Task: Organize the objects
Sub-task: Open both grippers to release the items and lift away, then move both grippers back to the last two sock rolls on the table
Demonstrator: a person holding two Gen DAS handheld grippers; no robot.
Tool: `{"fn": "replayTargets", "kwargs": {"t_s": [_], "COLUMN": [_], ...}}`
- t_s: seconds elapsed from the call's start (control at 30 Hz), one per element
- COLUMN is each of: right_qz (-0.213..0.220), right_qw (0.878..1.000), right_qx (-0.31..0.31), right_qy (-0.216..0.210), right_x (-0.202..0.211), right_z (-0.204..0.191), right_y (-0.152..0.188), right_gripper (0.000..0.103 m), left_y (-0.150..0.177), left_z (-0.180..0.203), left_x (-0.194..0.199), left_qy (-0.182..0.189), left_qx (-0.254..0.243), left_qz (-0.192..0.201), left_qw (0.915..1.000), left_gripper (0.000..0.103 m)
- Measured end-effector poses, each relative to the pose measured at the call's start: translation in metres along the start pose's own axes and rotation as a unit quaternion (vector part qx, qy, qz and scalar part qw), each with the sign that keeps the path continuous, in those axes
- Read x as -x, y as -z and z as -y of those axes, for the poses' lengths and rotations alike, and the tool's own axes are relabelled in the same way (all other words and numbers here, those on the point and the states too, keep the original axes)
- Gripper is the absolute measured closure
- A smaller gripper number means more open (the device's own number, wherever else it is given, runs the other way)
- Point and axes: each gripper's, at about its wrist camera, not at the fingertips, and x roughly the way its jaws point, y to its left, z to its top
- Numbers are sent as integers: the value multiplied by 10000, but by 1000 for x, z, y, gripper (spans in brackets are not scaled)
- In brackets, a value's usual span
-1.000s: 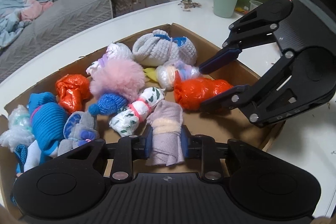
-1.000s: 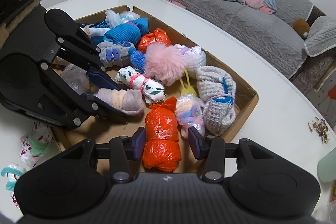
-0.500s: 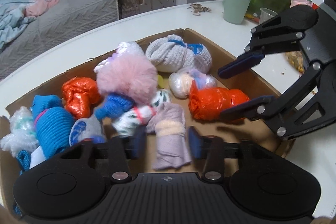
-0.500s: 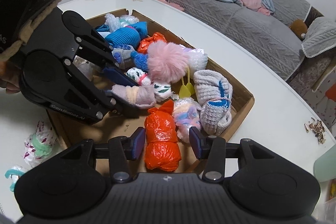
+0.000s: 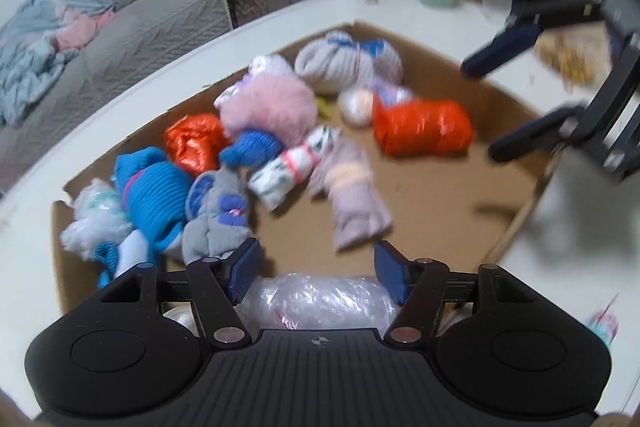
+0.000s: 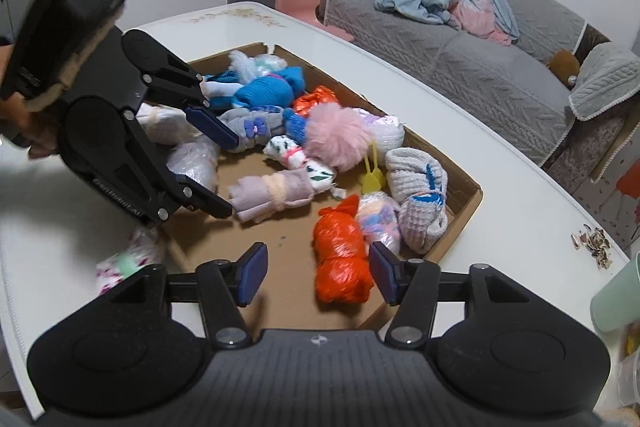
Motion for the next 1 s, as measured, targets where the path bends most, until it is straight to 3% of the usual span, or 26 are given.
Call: {"fn": "replayTargets", "kwargs": {"t_s": [0.2,0.53,0.67,0.83,1.0], "right_qz": [79,430,611,749,915], "right_qw": [9999,9979,9961,9948,9924], "right_qx": [-41,-258,-434,-516,-673], "right_qy": [-137,-400,-469,-466,-474], "right_x": [14,51,64,65,58], "right_z": [-14,-54,-67,-88,-106], "right_y": [3,32,46,61,67], "right_gripper": [50,46,46,35,26], "left_y": [3,25,56,95,113], "left_z": [-1,13,16,28,43], "left_x": [13,74,93,101,97], "left_qy": [-213,-34,139,222,286], "left_qx": [-272,-23,471,1103,1414], "left_qz": [-53,652,758,798,843], "left_qw": [9994,9979,9959,9904,9860], "left_gripper": [32,26,24,20,17]}}
